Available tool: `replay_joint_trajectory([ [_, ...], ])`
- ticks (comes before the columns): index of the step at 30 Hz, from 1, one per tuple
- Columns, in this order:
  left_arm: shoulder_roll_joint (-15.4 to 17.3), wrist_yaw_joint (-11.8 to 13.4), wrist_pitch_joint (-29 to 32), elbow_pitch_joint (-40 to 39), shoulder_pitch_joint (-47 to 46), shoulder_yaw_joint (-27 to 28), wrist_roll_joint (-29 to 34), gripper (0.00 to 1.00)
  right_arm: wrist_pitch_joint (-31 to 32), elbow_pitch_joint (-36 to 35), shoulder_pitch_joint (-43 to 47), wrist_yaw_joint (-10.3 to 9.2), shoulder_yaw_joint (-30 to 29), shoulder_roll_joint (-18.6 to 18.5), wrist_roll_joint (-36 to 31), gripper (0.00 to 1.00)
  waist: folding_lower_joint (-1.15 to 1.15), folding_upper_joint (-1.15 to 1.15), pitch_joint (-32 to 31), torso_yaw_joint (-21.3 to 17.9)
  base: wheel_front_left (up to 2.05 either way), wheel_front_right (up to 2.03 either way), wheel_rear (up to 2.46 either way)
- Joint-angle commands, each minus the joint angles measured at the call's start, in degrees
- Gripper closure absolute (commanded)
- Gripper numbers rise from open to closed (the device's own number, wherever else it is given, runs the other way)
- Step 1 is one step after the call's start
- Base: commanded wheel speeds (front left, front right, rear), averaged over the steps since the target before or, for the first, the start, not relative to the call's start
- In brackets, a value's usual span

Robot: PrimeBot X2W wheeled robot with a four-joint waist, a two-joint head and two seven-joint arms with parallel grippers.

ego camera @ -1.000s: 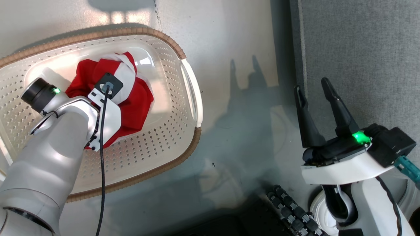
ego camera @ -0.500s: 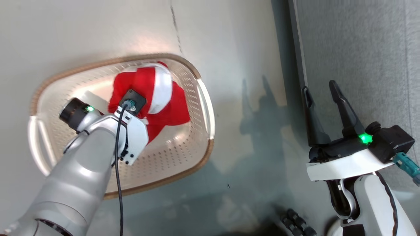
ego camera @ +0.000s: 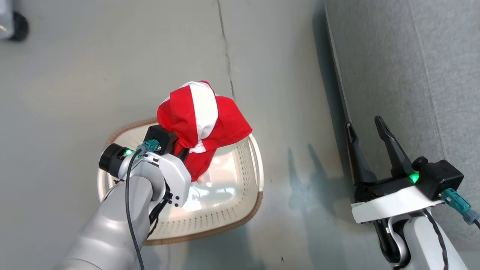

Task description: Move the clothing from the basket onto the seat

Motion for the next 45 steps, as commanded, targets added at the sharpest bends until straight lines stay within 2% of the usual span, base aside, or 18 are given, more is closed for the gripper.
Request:
replay_joint_trajectory([
  [1, 0.7, 0.0, -0.6, -0.9, 0.9, -0.3, -1.1, 1.0, -0.2, 0.2, 0.7, 0.01, -0.5, -0.6, -0.4, 0.0, 0.0, 0.0, -5.5, 2.5, 0.0, 0.0, 0.0],
  [4, 1.4, 0.0, -1.4, -4.2, 2.3, 0.1, -4.0, 1.0, -0.2, 0.7, 1.7, 0.01, -1.0, -1.1, 0.0, 0.0, 0.0, 0.0, -9.1, 3.5, 0.0, 0.0, 0.0],
  [7, 2.9, 0.0, -1.5, -10.8, 3.1, 2.5, -4.3, 1.0, -0.2, 0.7, 2.8, 0.01, -2.2, -1.7, 0.1, 0.0, 0.0, 0.0, -11.9, 4.7, 0.0, 0.0, 0.0],
  [13, 4.1, 0.0, -1.5, -23.4, 8.5, 12.7, -2.9, 1.0, -0.2, -1.3, 4.9, 0.01, -4.5, -1.6, -0.9, 0.0, 0.0, 0.0, -17.4, 6.6, 0.0, 0.0, 0.0],
  [20, 1.5, 0.0, -1.5, -41.3, 16.5, 27.0, 3.3, 1.0, -0.2, -2.1, 6.7, 0.01, -4.3, -2.1, -1.1, 0.0, 0.0, 0.0, -22.4, 8.1, 0.0, 0.0, 0.0],
  [25, 0.1, 0.0, -1.5, -52.8, 19.9, 32.2, 6.1, 1.0, -0.2, -1.8, 7.9, 0.01, -3.1, -2.3, -1.1, 0.0, 0.0, 0.0, -25.0, 8.2, 0.0, 0.0, 0.0],
  [29, -1.2, 0.0, -1.5, -60.1, 21.3, 35.8, 6.0, 1.0, -0.2, -1.6, 8.8, 0.01, -2.2, -2.2, -1.1, 0.0, 0.0, 0.0, -26.4, 7.9, 0.0, 0.0, 0.0],
  [33, -1.6, 0.0, -1.5, -64.1, 22.1, 35.7, 6.0, 1.0, -0.2, -1.4, 9.8, 0.01, -1.8, -2.4, -1.1, 0.0, 0.0, 0.0, -27.4, 7.6, 0.0, 0.0, 0.0],
  [37, -1.9, 0.0, -1.5, -67.6, 22.7, 33.3, 6.1, 1.0, -0.2, -1.4, 10.4, 0.01, -1.2, -2.4, -1.2, 0.0, 0.0, 0.0, -28.0, 7.2, 0.0, 0.0, 0.0],
  [45, -2.2, 0.0, -1.5, -67.6, 23.5, 22.2, 7.5, 1.0, -0.2, -1.1, 10.8, 0.01, -0.5, -2.4, -1.2, 0.0, 0.0, 0.0, -28.7, 6.9, 0.0, 0.0, 0.0],
])
